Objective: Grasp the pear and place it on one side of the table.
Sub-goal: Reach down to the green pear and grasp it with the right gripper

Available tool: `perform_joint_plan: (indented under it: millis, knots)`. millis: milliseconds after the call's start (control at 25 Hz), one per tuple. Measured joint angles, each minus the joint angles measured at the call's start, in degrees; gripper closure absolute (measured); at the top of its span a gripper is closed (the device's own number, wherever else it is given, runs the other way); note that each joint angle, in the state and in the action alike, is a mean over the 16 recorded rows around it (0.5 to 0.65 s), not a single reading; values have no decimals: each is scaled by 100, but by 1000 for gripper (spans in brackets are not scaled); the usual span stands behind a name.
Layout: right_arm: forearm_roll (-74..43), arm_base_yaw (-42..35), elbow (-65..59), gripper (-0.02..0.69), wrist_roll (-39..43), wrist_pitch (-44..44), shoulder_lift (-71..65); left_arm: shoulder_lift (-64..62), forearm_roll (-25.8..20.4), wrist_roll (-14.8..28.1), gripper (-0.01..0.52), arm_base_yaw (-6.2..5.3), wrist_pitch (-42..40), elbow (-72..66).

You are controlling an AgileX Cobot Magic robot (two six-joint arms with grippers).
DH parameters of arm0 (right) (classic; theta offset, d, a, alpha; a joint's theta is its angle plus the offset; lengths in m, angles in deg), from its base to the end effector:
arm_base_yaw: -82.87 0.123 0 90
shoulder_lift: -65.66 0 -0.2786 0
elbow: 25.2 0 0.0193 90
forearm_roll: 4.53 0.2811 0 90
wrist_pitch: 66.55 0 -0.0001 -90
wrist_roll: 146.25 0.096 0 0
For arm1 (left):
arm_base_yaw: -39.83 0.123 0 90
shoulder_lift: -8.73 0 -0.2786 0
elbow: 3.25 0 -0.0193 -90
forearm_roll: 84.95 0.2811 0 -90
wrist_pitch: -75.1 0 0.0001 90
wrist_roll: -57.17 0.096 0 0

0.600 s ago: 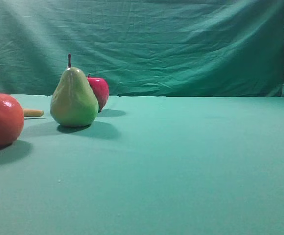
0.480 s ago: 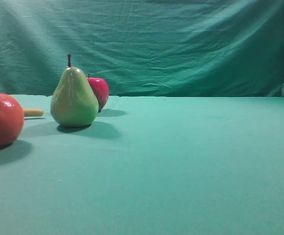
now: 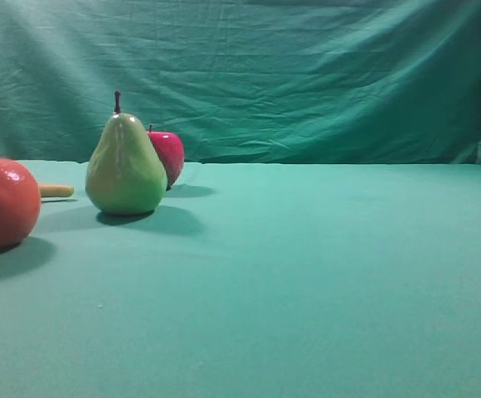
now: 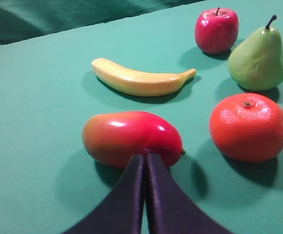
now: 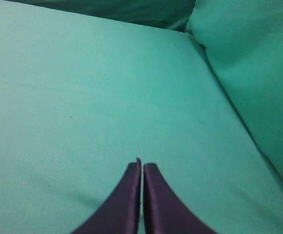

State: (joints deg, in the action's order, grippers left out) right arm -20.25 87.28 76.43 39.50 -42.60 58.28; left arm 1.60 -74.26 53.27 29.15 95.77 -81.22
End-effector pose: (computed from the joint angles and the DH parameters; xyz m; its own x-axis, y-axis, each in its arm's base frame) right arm 0.0934 -0.0034 0.1679 -0.3234 -0.1753 -0.9299 -0.0217 0.9838 -0.1779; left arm 0.0938 -0.0113 0.1752 -0.2470 0.1548 -0.9566 0.1501 0.9814 0.1200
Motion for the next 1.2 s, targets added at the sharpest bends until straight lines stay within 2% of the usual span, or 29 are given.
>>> perform_joint_plan:
  millis: [320, 760, 960, 1200]
  knots:
    - [60, 0, -4, 665, 22, -288, 0, 0, 0, 0, 514, 0, 0, 0]
    - [1532, 0, 156, 665, 634, -1463, -192, 0, 0, 0, 514, 0, 0, 0]
    - [2058, 2, 672, 665, 556, -1528, -922, 0, 0, 0, 514, 0, 0, 0]
    - [2183, 193, 1723, 665, -11, -942, -2508, 0, 0, 0, 514, 0, 0, 0]
